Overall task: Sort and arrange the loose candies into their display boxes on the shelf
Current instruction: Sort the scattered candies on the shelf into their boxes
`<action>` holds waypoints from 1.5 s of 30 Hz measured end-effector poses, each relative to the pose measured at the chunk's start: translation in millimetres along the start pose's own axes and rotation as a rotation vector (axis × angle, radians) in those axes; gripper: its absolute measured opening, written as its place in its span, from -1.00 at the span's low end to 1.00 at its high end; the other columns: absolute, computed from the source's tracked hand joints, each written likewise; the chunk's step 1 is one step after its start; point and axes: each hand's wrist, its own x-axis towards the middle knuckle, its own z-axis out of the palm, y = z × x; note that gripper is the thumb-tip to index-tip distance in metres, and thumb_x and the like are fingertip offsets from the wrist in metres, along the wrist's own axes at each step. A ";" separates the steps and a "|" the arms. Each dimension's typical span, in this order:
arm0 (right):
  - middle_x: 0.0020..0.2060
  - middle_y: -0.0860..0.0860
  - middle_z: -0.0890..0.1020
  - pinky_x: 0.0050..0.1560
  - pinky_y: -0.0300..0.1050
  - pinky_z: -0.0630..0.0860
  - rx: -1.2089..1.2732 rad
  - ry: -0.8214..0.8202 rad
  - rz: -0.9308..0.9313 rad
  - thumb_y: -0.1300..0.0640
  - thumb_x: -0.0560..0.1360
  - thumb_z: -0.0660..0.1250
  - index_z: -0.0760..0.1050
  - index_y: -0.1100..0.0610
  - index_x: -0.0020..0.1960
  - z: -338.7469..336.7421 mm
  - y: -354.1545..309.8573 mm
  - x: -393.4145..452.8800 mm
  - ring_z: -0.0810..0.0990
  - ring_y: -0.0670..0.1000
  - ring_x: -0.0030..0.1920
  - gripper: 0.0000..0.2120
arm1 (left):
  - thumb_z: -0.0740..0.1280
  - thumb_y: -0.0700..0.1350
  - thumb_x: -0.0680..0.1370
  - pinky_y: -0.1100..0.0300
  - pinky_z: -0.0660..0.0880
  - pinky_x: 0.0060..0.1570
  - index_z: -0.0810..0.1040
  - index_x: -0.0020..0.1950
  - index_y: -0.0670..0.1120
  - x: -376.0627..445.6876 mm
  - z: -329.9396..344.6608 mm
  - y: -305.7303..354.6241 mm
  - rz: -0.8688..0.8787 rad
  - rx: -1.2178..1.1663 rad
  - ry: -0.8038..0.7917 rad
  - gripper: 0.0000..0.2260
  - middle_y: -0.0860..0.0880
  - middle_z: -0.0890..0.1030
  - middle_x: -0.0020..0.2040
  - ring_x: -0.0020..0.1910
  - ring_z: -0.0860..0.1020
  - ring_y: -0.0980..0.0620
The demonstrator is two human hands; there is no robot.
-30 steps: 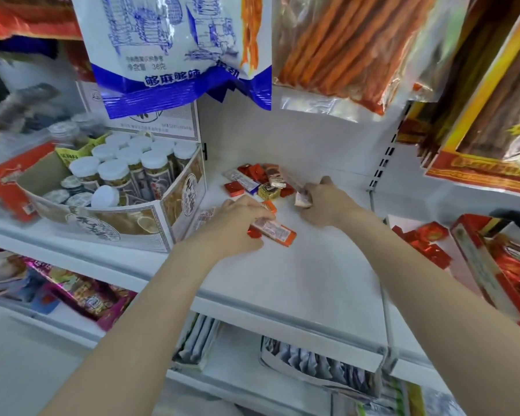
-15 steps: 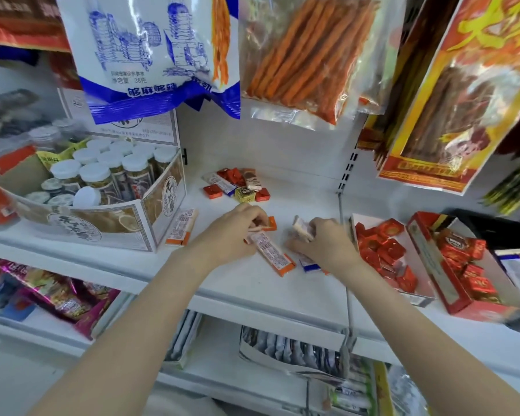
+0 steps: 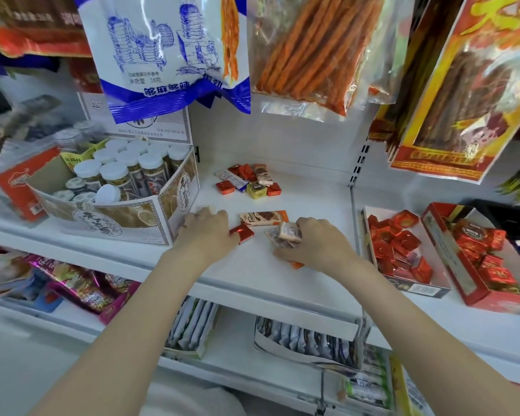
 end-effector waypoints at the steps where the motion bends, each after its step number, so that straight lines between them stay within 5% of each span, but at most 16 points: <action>1: -0.20 0.02 0.47 -0.25 -0.15 0.37 -0.007 0.000 0.010 -0.10 0.38 0.35 0.37 0.12 -0.10 -2.6 1.2 -1.0 0.45 0.05 -0.19 -0.68 | 0.22 0.07 0.54 0.00 0.25 0.29 0.31 0.38 -0.11 -0.1 -0.2 -0.5 0.041 -0.051 0.051 -0.53 -0.19 0.29 0.37 0.33 0.29 -0.23; 6: -0.40 0.00 0.39 -0.43 -0.20 0.27 0.003 0.089 0.085 -0.01 0.41 0.26 0.29 0.12 -0.33 -10.8 12.1 -12.8 0.44 0.11 -0.29 -0.73 | 0.29 -0.09 0.52 0.07 0.34 0.14 0.31 0.35 -0.11 -6.1 -1.1 -1.1 0.073 -0.113 0.087 -0.58 -0.20 0.36 0.25 0.21 0.38 -0.19; 11: -0.29 0.07 0.43 -0.37 -0.18 0.29 -0.125 0.062 -0.010 0.08 0.36 0.30 0.34 0.14 -0.20 -17.5 21.6 -23.3 0.44 0.13 -0.25 -0.82 | 0.36 -0.13 0.45 0.16 0.34 -0.10 0.32 0.31 -0.10 -15.4 -2.1 3.1 0.083 -0.170 0.049 -0.54 -0.17 0.44 0.18 0.11 0.46 -0.14; 15: -0.34 0.05 0.51 -0.43 -0.17 0.42 0.193 0.041 0.043 0.15 0.38 0.34 0.37 0.14 -0.27 -28.5 29.2 -35.9 0.53 0.08 -0.33 -0.84 | 0.33 -0.22 0.48 0.25 0.46 -0.20 0.47 0.15 -0.10 -29.2 -28.1 11.8 -0.059 -0.932 -0.062 -0.75 -0.10 0.60 -0.06 -0.14 0.54 0.01; 18: -0.20 0.13 0.65 -0.19 -0.09 0.57 0.680 0.129 0.129 0.20 0.44 0.34 0.48 0.17 -0.15 -49.7 37.3 -48.7 0.64 0.07 -0.22 -0.95 | 0.27 -0.32 0.50 0.23 0.56 -0.19 0.52 0.11 -0.13 -40.5 -43.9 30.5 -0.053 -1.356 -0.195 -0.77 -0.16 0.62 -0.07 -0.17 0.58 -0.02; 22: -0.19 0.09 0.67 -0.15 -0.20 0.57 1.008 0.133 0.233 0.22 0.48 0.31 0.49 0.13 -0.09 -71.7 60.4 -71.2 0.66 -0.02 -0.21 -0.98 | 0.20 -0.32 0.53 0.20 0.49 -0.13 0.55 -0.04 -0.13 -44.7 -36.4 76.6 0.047 -1.318 -0.221 -0.83 -0.07 0.64 -0.28 -0.30 0.61 0.10; 25: -0.23 0.13 0.61 -0.01 0.01 0.54 0.983 0.274 0.338 0.20 0.48 0.31 0.48 0.12 -0.20 -83.9 90.8 -89.1 0.61 0.10 -0.17 -0.92 | 0.22 -0.29 0.53 0.28 0.47 -0.16 0.54 0.07 -0.12 -44.9 -28.3 116.5 0.169 -1.222 -0.279 -0.81 -0.06 0.62 -0.16 -0.22 0.58 0.12; 29: -0.20 0.13 0.60 -0.04 -0.03 0.50 0.973 0.401 0.418 0.18 0.48 0.31 0.49 0.09 -0.22 -100.6 142.0 -124.0 0.57 0.09 -0.15 -0.90 | 0.21 -0.30 0.53 0.38 0.48 -0.32 0.55 0.07 -0.12 -42.8 -13.3 172.7 0.258 -1.184 -0.320 -0.80 -0.05 0.61 -0.17 -0.26 0.56 0.15; 31: -0.23 0.14 0.57 -0.10 -0.02 0.47 0.825 0.480 0.408 0.21 0.47 0.32 0.50 0.14 -0.21 -109.9 170.2 -141.4 0.55 0.13 -0.15 -0.92 | 0.22 -0.29 0.54 0.38 0.50 -0.32 0.55 0.14 -0.14 -42.3 -5.6 200.2 0.311 -1.120 -0.316 -0.78 -0.06 0.62 -0.09 -0.21 0.56 0.14; 33: -0.26 0.21 0.55 -0.25 -0.03 0.42 0.391 0.642 0.357 0.30 0.41 0.37 0.53 0.29 -0.12 -123.5 199.9 -147.2 0.54 0.17 -0.23 -0.93 | 0.25 -0.24 0.55 0.31 0.54 -0.17 0.53 0.22 -0.13 -38.6 2.3 223.2 0.383 -1.059 -0.295 -0.74 -0.07 0.61 0.05 -0.16 0.56 0.13; 36: -0.21 0.21 0.50 -0.22 0.00 0.39 -0.210 0.515 0.358 0.20 0.45 0.35 0.45 0.26 0.12 -140.4 238.9 -141.0 0.51 0.26 -0.09 -0.73 | 0.32 -0.13 0.52 0.09 0.54 0.10 0.53 0.25 -0.05 -36.6 11.0 250.6 0.483 -1.019 -0.252 -0.71 -0.03 0.60 0.14 0.01 0.57 0.06; 41: 0.03 0.22 0.57 0.09 0.11 0.34 -0.568 0.365 0.287 0.22 0.46 0.29 0.38 0.17 0.29 -143.4 278.2 -105.4 0.36 0.25 0.18 -0.60 | 0.30 -0.15 0.54 0.16 0.56 -0.04 0.51 0.26 -0.09 -36.0 17.9 288.2 0.560 -0.990 -0.156 -0.71 -0.03 0.61 0.11 -0.01 0.59 0.05; 45: 0.24 0.16 0.48 0.24 0.14 0.24 -0.607 0.315 0.376 0.03 0.50 0.28 0.32 0.07 0.35 -143.8 291.6 -78.7 0.25 0.23 0.33 -0.56 | 0.28 -0.18 0.54 -0.01 0.56 0.06 0.54 0.23 -0.08 -32.4 24.7 302.1 0.544 -0.981 -0.149 -0.74 -0.04 0.63 0.04 -0.05 0.62 0.03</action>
